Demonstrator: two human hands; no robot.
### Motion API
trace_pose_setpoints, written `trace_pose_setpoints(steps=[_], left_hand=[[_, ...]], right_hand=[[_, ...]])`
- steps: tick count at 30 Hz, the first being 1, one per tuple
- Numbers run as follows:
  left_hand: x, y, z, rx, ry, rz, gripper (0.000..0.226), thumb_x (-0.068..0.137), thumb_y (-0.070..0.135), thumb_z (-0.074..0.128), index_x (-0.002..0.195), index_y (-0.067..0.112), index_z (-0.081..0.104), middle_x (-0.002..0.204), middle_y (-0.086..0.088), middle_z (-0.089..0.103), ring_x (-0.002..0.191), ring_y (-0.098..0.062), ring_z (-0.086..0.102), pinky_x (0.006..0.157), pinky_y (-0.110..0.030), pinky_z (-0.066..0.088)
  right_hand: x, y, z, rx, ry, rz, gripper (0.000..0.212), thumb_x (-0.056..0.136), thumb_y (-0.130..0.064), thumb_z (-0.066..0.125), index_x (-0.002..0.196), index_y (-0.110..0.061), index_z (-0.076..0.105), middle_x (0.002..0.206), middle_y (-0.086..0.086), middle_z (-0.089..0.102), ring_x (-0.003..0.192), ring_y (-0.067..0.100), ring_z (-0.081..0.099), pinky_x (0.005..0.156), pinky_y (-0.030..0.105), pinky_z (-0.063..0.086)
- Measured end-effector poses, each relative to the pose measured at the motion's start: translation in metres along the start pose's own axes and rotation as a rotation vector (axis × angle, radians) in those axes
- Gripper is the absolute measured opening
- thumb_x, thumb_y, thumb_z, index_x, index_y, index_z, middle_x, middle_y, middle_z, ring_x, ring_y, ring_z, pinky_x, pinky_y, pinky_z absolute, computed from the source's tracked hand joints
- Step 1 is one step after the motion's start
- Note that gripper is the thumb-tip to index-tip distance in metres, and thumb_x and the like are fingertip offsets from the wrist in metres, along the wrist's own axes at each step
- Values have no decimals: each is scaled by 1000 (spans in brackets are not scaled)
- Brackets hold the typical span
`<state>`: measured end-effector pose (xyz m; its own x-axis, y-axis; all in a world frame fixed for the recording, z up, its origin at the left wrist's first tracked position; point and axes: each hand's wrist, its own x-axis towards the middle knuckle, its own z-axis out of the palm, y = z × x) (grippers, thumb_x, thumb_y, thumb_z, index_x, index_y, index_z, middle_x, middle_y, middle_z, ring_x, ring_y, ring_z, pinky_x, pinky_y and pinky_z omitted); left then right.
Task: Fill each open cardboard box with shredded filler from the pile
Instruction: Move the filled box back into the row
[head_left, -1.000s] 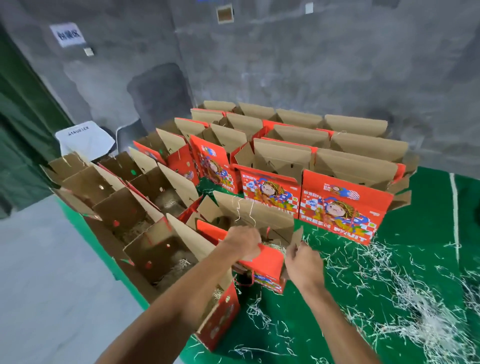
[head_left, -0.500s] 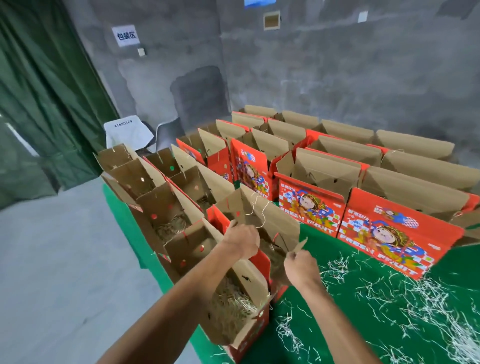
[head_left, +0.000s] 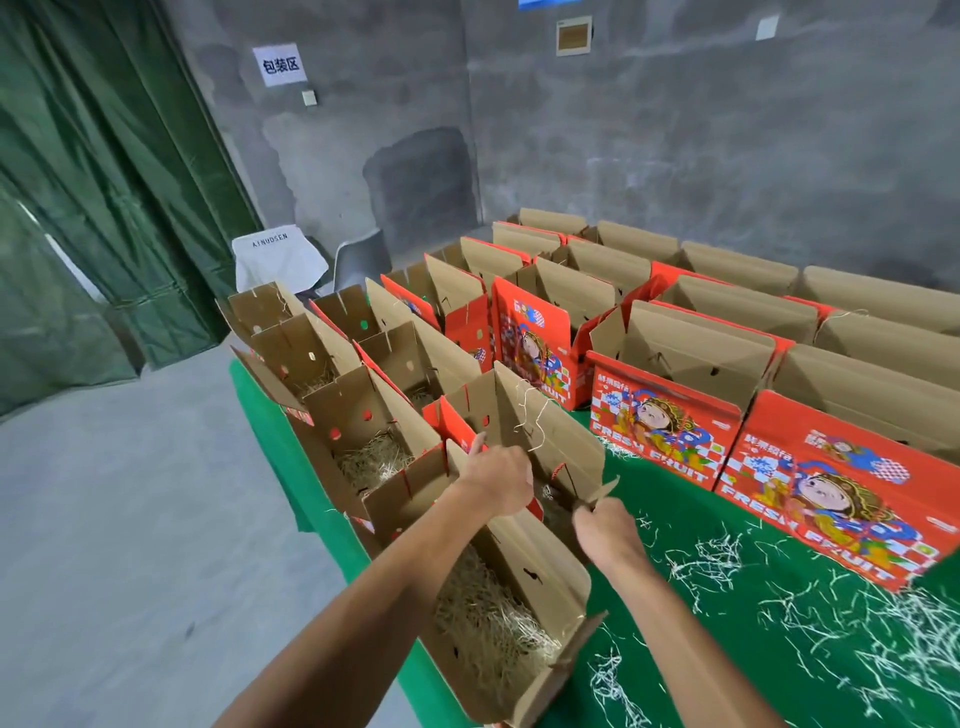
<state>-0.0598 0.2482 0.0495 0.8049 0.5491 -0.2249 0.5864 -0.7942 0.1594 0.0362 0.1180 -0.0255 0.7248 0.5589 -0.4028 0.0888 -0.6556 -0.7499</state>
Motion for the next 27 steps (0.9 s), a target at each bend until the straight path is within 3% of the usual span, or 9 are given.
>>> trace_pose_setpoints(steps=[4, 10, 18, 21, 25, 27], left_hand=[[4, -9, -7, -70, 23, 55, 39, 83, 6, 44, 94, 24, 77, 108, 5, 71, 115, -19, 58, 120, -51, -1], [19, -28, -19, -142, 8, 116, 36, 81, 8, 48, 79, 26, 79, 105, 7, 73, 110, -15, 59, 120, -49, 11], [42, -59, -36, -165, -16, 71, 28, 79, 12, 52, 83, 22, 78, 100, -1, 74, 101, -20, 62, 109, -48, 36], [48, -64, -40, -159, 4, 55, 35, 78, 12, 44, 91, 20, 75, 104, -3, 71, 101, -24, 61, 105, -47, 37], [51, -71, -39, -185, 15, 44, 34, 89, 17, 40, 95, 20, 74, 102, -1, 71, 95, -23, 64, 98, -46, 48], [49, -73, -40, -197, 15, 37, 34, 87, 16, 42, 92, 22, 76, 98, 3, 73, 90, -22, 66, 90, -42, 54]], right_hand=[[12, -14, 10, 16, 0, -6, 19, 97, -22, 53, 87, -8, 62, 82, 5, 66, 66, 17, 62, 49, 22, 39], [31, -39, 28, 65, 6, 45, 25, 97, -24, 53, 75, -14, 58, 66, 2, 58, 56, 16, 54, 45, 23, 33], [64, -78, 47, 85, -62, 141, 25, 100, -26, 48, 90, -6, 60, 78, 10, 65, 68, 23, 63, 57, 29, 46], [71, -92, 54, 74, -79, 175, 27, 103, -24, 45, 83, -7, 53, 69, 5, 61, 55, 15, 57, 47, 23, 43], [78, -102, 64, 52, -196, 143, 24, 104, -17, 42, 86, -9, 57, 75, 3, 64, 64, 18, 60, 60, 26, 52], [74, -96, 68, 188, -228, 159, 24, 106, -20, 41, 93, -10, 58, 64, 5, 59, 54, 19, 55, 56, 30, 49]])
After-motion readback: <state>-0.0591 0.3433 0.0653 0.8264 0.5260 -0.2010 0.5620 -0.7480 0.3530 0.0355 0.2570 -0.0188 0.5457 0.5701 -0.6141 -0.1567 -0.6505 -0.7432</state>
